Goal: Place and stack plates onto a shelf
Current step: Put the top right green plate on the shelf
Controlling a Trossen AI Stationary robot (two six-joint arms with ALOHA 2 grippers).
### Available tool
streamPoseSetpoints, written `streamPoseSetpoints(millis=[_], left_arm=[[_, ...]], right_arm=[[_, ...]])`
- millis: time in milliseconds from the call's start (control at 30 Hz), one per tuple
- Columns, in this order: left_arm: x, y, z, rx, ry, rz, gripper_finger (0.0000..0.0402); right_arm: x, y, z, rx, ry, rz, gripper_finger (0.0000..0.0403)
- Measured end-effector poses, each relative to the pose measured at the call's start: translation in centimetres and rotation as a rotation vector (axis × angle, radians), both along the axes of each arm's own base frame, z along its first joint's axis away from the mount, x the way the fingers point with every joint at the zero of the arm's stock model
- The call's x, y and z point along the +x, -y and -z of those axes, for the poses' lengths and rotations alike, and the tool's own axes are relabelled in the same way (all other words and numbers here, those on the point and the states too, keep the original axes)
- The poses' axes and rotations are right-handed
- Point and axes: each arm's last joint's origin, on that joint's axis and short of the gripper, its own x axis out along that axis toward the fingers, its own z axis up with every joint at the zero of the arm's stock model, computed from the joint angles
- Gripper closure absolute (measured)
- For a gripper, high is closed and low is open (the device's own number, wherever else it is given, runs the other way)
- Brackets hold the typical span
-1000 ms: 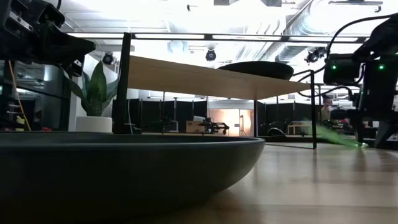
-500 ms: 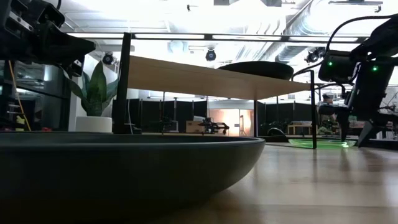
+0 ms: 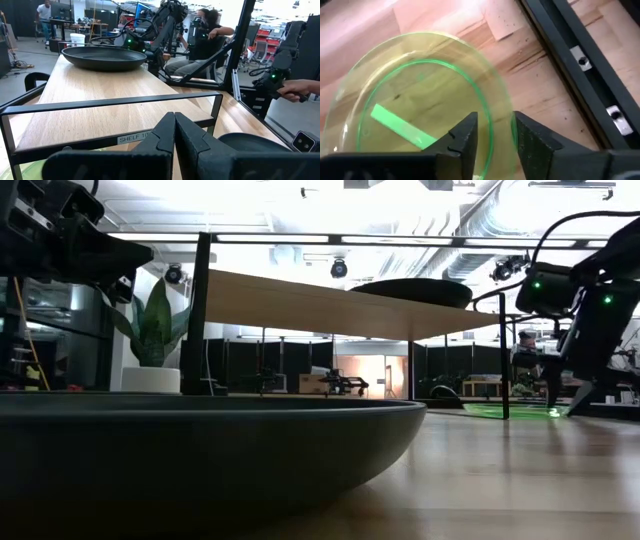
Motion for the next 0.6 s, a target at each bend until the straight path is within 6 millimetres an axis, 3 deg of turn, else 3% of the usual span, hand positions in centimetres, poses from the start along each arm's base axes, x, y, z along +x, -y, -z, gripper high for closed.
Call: streamPoseSetpoints(millis=[333, 600], left_arm=[[0.0, 0.0, 0.0, 0.0, 0.0, 0.0, 0.0401], [0.0, 0.0, 0.0, 0.0, 0.0, 0.0, 0.0401]], right_arm=[[0.34, -0.02, -0.25, -0.045, -0.026, -0.025, 0.0394], [0.88, 0.52, -0.81, -0.16, -0.002, -0.016, 0.0402]])
